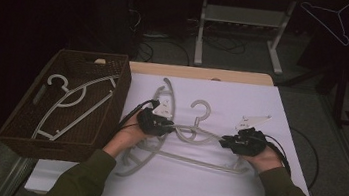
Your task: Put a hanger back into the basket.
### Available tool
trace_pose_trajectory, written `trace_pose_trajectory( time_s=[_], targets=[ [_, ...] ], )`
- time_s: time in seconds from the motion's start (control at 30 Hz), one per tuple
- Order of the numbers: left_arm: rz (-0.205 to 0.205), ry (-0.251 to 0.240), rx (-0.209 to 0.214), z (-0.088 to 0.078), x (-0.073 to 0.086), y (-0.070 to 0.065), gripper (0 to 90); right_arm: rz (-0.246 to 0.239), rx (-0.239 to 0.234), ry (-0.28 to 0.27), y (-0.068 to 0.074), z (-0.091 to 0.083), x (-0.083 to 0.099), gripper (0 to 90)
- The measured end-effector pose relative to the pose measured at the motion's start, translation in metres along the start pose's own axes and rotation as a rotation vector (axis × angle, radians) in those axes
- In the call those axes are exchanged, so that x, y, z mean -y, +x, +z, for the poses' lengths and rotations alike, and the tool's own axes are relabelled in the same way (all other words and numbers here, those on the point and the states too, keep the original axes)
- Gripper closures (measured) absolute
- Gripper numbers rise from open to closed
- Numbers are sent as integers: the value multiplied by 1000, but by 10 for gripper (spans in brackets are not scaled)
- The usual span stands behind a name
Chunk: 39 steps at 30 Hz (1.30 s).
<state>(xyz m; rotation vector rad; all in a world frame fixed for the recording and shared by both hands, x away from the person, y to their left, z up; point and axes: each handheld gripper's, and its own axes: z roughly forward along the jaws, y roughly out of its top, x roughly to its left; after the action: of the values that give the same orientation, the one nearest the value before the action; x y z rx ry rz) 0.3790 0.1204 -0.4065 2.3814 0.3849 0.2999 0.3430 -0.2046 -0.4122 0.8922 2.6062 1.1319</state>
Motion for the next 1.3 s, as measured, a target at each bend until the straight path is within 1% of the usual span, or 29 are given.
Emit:
trace_pose_trajectory(
  time_s=[0.07, 0.13, 0.17, 0.2, 0.23, 0.3, 0.33, 0.37, 0.4, 0.47, 0.53, 0.57, 0.6, 0.63, 0.67, 0.7, 0.73, 0.77, 0.83, 0.9, 0.93, 0.97, 1.0, 1.03, 1.07, 1.1, 1.17, 1.2, 1.3],
  targets=[
    [2, 2, 16, -1, 0, -1, 759, 5, 1, -5, -2, 0, 0, 720],
    [8, 0, 42, -1, 0, -3, 776, 9, 11, -6, -3, 1, 1, 700],
    [20, 10, 49, -2, 0, -3, 784, 6, 13, -6, -4, 1, 1, 685],
    [19, 6, 60, -2, 0, -3, 792, 9, 14, -12, -5, 2, 1, 660],
    [14, 5, 67, -2, 0, -5, 798, 12, 18, -14, -5, 2, 0, 653],
    [11, 1, 89, -2, 0, -6, 815, 10, 21, -23, -6, 2, 1, 593],
    [1, -3, 97, -2, 0, -7, 818, 20, 24, -28, -6, 2, 1, 577],
    [-6, -3, 101, -2, 0, -7, 820, 19, 24, -32, -6, 1, 0, 549],
    [-11, -4, 104, -2, 0, -8, 820, 23, 27, -41, -7, 1, 0, 487],
    [-12, -3, 111, -3, -1, -7, 821, 32, 37, -57, -6, 0, 0, 410],
    [-24, -9, 113, -3, 0, -7, 822, 39, 43, -77, -7, -3, 0, 321],
    [-40, -18, 113, -3, 0, -7, 822, 54, 43, -89, -7, -4, -1, 270],
    [-42, -15, 117, -4, 0, -7, 822, 61, 44, -105, -8, -6, -1, 218],
    [-56, -19, 120, -4, 0, -7, 823, 71, 53, -117, -7, -8, -1, 174],
    [-68, -23, 121, -5, 0, -7, 823, 80, 58, -125, -7, -11, -1, 146],
    [-67, -18, 119, -6, 0, -6, 823, 90, 68, -141, -7, -13, -1, 132],
    [-84, -33, 116, -7, 0, -7, 823, 93, 83, -149, -7, -15, -2, 130],
    [-81, -29, 115, -9, -1, -6, 824, 93, 94, -154, -6, -17, -1, 121],
    [-101, -35, 103, -12, -1, -5, 824, 99, 114, -161, -4, -21, -1, 104],
    [-122, -46, 91, -14, -1, -5, 825, 99, 120, -168, -3, -24, 0, 95],
    [-122, -45, 84, -15, -2, -5, 825, 99, 130, -170, -1, -25, 0, 91],
    [-127, -42, 83, -16, -2, -4, 825, 96, 134, -175, 0, -26, 0, 91],
    [-149, -49, 80, -17, -2, -4, 825, 93, 134, -175, 1, -27, 0, 89],
    [-149, -51, 71, -18, -2, -4, 825, 90, 137, -178, 2, -27, 1, 85],
    [-158, -53, 69, -19, -2, -3, 826, 98, 139, -176, 4, -28, 0, 85],
    [-167, -50, 62, -21, -3, -2, 826, 92, 143, -183, 6, -29, 1, 86],
    [-184, -62, 46, -24, -4, -1, 826, 99, 142, -198, 9, -30, 1, 86],
    [-195, -68, 39, -25, -5, -1, 826, 91, 145, -204, 10, -31, 0, 86],
    [-190, -61, 22, -32, -7, 2, 826, 92, 151, -206, 15, -31, 2, 85]
  ],
)
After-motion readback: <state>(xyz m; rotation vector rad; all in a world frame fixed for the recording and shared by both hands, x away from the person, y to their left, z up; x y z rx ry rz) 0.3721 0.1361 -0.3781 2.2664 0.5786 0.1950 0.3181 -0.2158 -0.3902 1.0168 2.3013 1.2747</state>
